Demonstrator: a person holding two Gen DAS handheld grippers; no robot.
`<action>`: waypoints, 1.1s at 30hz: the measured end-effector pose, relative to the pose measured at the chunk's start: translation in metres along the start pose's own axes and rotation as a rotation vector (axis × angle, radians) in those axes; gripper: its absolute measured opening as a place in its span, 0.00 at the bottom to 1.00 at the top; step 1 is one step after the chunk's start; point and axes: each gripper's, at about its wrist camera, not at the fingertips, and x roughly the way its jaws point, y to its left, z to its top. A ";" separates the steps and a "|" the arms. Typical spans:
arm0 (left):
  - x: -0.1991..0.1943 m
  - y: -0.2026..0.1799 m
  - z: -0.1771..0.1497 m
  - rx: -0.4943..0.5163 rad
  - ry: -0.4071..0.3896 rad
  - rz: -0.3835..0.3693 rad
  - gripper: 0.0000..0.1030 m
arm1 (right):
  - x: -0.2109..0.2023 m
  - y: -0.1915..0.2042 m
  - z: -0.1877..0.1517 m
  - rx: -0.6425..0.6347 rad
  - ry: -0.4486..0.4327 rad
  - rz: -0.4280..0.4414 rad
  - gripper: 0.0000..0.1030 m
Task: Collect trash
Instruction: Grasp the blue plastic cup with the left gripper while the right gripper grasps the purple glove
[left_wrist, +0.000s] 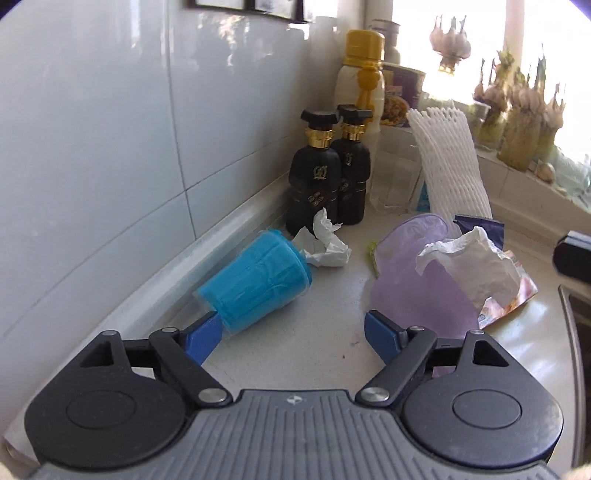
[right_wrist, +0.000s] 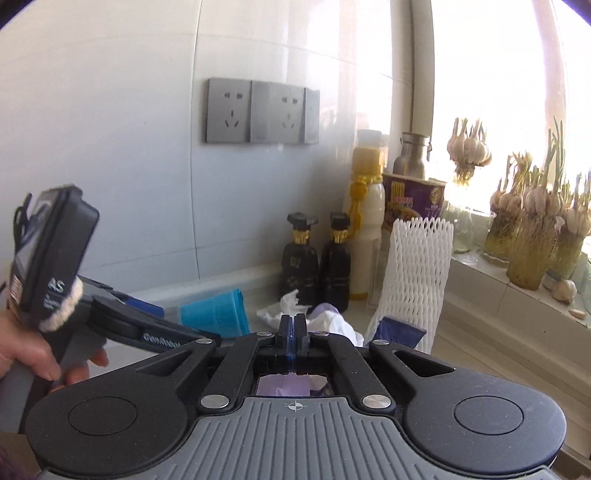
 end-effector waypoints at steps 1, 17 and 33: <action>0.005 -0.001 0.004 0.046 0.004 0.010 0.82 | -0.003 -0.001 0.003 0.009 -0.009 0.005 0.00; 0.069 -0.017 0.027 0.444 0.126 0.059 0.74 | 0.034 -0.009 -0.041 0.103 0.246 0.053 0.34; 0.097 -0.003 0.031 0.392 0.232 0.099 0.55 | 0.062 -0.015 -0.050 0.178 0.276 0.006 0.01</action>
